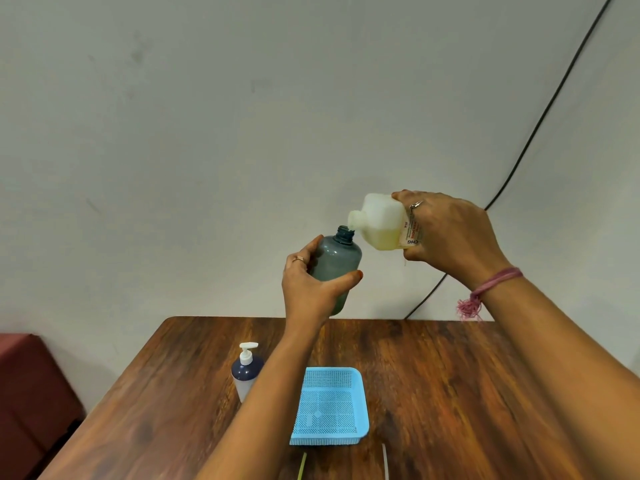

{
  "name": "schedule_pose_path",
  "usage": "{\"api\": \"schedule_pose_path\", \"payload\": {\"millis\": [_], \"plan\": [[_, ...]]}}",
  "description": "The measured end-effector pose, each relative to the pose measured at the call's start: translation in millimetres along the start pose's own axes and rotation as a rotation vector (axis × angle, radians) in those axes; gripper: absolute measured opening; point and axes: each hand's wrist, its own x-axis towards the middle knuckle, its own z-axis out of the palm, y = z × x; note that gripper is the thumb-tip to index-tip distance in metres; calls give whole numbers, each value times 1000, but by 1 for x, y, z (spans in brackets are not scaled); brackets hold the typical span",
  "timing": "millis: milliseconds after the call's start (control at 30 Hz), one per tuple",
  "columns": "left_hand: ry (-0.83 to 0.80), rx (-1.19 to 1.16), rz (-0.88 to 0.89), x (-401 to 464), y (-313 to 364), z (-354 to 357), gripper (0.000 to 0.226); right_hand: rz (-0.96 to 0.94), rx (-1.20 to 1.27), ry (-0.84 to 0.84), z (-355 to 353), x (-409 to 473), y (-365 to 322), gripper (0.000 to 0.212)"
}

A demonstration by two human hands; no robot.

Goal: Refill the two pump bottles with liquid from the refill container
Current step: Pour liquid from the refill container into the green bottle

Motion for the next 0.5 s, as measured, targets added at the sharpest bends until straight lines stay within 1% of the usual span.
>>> {"api": "schedule_pose_path", "payload": {"millis": [500], "plan": [[7,-3,0,2,-1,1,86,-1,-4,2,0,1,0,78]]}}
